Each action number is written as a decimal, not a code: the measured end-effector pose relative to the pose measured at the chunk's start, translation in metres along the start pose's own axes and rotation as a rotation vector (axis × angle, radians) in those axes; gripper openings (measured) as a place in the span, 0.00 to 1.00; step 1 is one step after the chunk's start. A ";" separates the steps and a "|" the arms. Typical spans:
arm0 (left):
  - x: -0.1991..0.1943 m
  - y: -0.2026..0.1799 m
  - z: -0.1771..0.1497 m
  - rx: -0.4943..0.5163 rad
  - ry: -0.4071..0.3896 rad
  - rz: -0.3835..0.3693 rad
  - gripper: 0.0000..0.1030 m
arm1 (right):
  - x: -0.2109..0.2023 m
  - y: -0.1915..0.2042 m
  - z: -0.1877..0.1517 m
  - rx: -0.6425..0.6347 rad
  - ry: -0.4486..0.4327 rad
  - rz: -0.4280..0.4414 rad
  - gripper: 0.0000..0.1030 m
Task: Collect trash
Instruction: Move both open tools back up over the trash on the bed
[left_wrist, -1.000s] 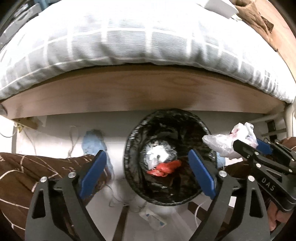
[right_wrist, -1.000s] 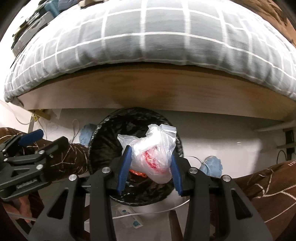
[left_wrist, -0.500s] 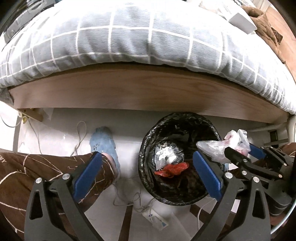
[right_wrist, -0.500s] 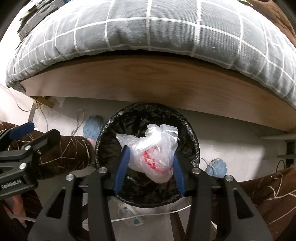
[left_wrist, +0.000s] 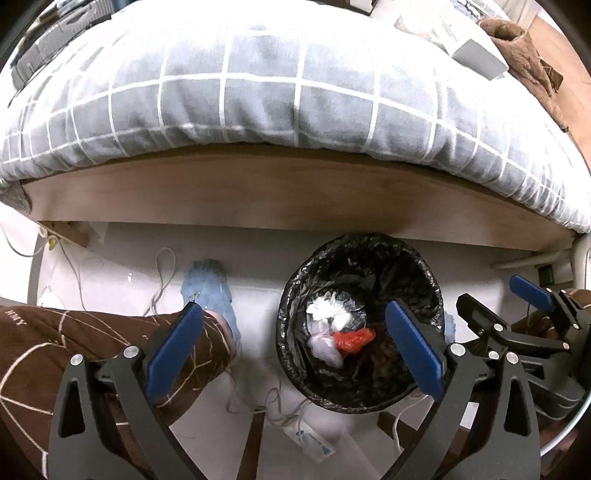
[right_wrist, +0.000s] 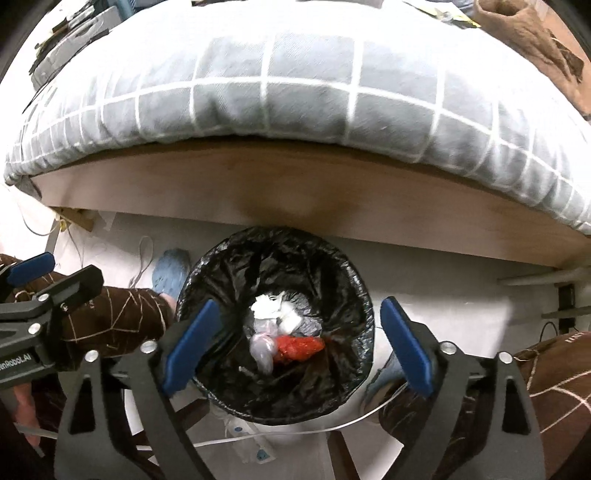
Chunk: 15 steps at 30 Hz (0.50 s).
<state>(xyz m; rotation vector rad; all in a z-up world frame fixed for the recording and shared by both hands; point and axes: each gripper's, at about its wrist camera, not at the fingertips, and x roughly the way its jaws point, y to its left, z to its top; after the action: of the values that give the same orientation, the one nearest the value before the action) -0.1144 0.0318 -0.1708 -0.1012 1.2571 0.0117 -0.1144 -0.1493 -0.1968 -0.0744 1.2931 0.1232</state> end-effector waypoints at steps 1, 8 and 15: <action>-0.003 0.000 0.000 -0.001 -0.006 -0.001 0.94 | -0.005 -0.002 0.000 0.000 -0.015 -0.005 0.88; -0.025 -0.011 0.007 0.021 -0.054 -0.008 0.94 | -0.032 -0.011 0.004 0.009 -0.087 -0.038 0.93; -0.046 -0.024 0.012 0.045 -0.103 -0.010 0.94 | -0.056 -0.023 0.009 0.015 -0.151 -0.063 0.93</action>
<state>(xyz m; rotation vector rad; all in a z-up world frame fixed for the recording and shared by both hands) -0.1154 0.0111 -0.1219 -0.0676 1.1531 -0.0201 -0.1181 -0.1740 -0.1409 -0.0915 1.1398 0.0635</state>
